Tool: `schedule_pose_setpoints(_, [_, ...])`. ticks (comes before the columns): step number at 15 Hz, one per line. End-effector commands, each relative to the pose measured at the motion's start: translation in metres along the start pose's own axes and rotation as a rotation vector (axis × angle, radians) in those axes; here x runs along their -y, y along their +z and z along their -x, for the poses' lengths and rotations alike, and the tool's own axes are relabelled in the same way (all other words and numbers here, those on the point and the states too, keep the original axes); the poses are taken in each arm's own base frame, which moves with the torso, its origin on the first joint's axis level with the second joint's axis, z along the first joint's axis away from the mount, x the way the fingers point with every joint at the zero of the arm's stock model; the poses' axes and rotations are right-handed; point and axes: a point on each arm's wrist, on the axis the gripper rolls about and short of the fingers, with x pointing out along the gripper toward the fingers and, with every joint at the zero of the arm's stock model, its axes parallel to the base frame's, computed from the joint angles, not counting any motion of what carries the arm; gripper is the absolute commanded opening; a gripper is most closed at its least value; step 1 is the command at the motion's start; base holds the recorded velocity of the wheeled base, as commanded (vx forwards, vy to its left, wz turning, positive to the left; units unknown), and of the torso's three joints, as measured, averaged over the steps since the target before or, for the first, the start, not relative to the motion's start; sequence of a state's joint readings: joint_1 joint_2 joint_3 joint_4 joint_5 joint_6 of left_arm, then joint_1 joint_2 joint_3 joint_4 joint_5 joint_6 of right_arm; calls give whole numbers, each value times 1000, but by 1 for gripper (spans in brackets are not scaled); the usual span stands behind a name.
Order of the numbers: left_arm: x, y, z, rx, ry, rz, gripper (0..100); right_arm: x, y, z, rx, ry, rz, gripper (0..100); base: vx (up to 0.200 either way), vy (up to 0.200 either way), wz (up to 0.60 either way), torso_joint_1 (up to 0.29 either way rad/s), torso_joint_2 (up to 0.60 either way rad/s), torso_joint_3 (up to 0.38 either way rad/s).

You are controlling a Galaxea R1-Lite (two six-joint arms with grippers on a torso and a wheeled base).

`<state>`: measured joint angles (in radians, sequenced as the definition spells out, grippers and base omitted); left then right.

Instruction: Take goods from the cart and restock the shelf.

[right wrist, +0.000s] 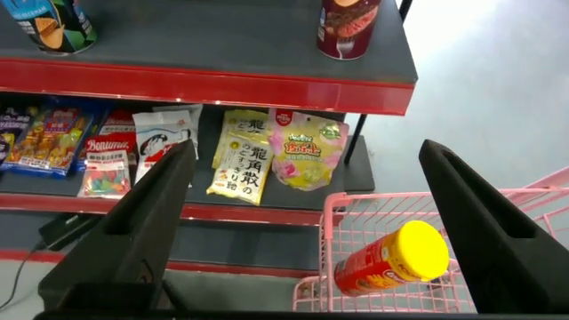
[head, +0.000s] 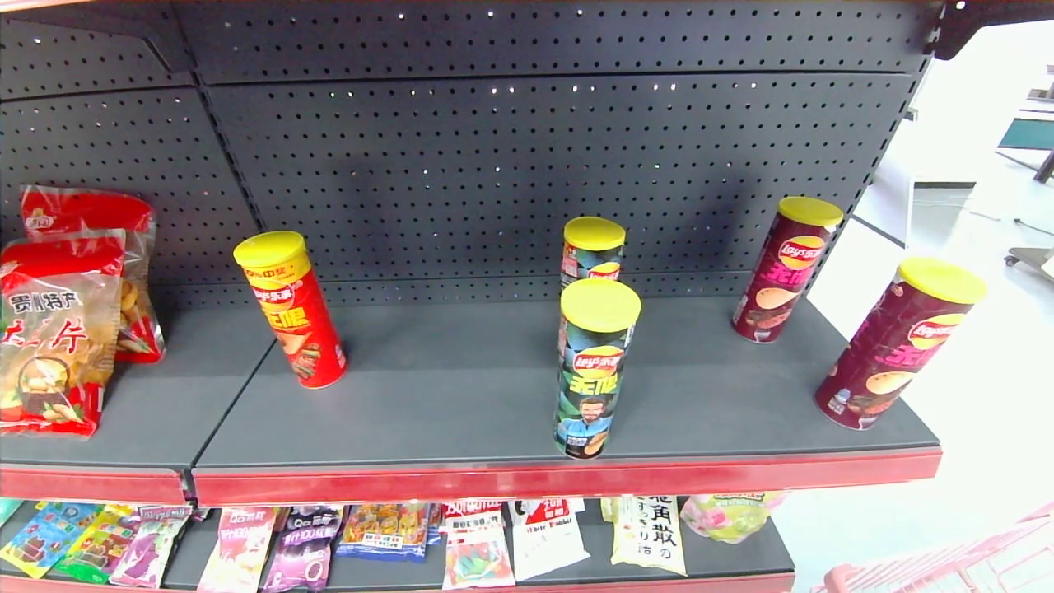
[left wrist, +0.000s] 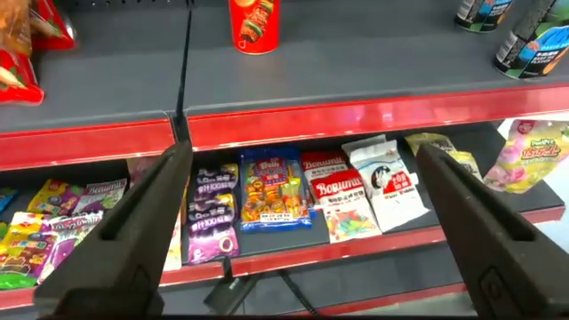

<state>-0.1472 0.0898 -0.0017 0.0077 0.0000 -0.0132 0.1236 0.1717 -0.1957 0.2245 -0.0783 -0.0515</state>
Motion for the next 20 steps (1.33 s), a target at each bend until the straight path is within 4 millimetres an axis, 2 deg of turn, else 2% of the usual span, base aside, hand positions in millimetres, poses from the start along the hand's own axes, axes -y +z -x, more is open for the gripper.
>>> schedule_pose_setpoints(1, [0, 0, -1, -7, 2, 1, 100, 0, 10, -1, -13, 1, 0, 100, 0, 0, 0, 0, 0, 0])
schedule_pose_setpoints(6, [0, 0, -1, -7, 0, 1, 100, 1, 24, -7, -49, 2, -93, 100, 0, 0, 0, 0, 0, 0])
schedule_pose_setpoints(8, [0, 0, -1, -7, 2, 1, 100, 1, 31, -14, -99, 29, -78, 100, 0, 0, 0, 0, 0, 0])
schedule_pose_setpoints(9, [0, 0, -1, -7, 0, 1, 100, 1, 27, -12, -85, 37, -69, 100, 0, 0, 0, 0, 0, 0])
schedule_pose_setpoints(12, [0, 0, -1, -7, 0, 1, 100, 1, 34, -11, -64, 49, -42, 100, 0, 0, 0, 0, 0, 0])
schedule_pose_setpoints(16, [0, 0, -1, -7, 0, 1, 100, 1, -7, -2, -19, 31, -17, 100, 0, 0, 0, 0, 0, 0])
schedule_pose_setpoints(20, [0, 0, -1, -7, 0, 1, 100, 0, -19, 0, 11, 29, 2, 100, 0, 0, 0, 0, 0, 0])
